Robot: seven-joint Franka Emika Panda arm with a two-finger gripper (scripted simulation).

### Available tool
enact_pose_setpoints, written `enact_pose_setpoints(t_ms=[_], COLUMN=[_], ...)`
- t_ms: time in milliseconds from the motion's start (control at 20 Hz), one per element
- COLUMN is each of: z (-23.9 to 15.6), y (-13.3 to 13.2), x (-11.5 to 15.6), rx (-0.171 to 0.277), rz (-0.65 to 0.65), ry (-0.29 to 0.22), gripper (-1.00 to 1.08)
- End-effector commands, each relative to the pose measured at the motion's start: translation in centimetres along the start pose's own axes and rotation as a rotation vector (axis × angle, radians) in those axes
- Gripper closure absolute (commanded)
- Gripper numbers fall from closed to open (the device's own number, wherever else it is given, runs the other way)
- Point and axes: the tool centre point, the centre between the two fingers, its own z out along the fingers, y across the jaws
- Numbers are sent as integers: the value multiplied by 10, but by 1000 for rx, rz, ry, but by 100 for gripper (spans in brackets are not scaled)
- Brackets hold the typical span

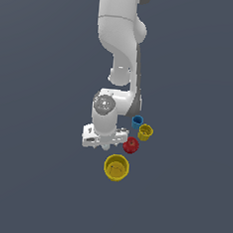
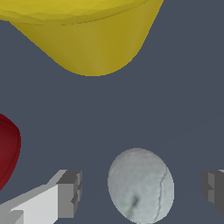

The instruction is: Pick up a designated object from a clutter of objects.

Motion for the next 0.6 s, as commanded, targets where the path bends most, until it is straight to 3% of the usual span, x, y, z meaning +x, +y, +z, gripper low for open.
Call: enact_pose_setpoints(t_ms=[0,100,150,550], z=[9,10,10,10], y=[-2,-2,-2,-2], x=[-1,-1,-1,-1], rx=[2,2,2,2], rz=[-2,-2,-2,-2], ry=[-5,-5,-5,-5], gripper=[-92,-92,108,108])
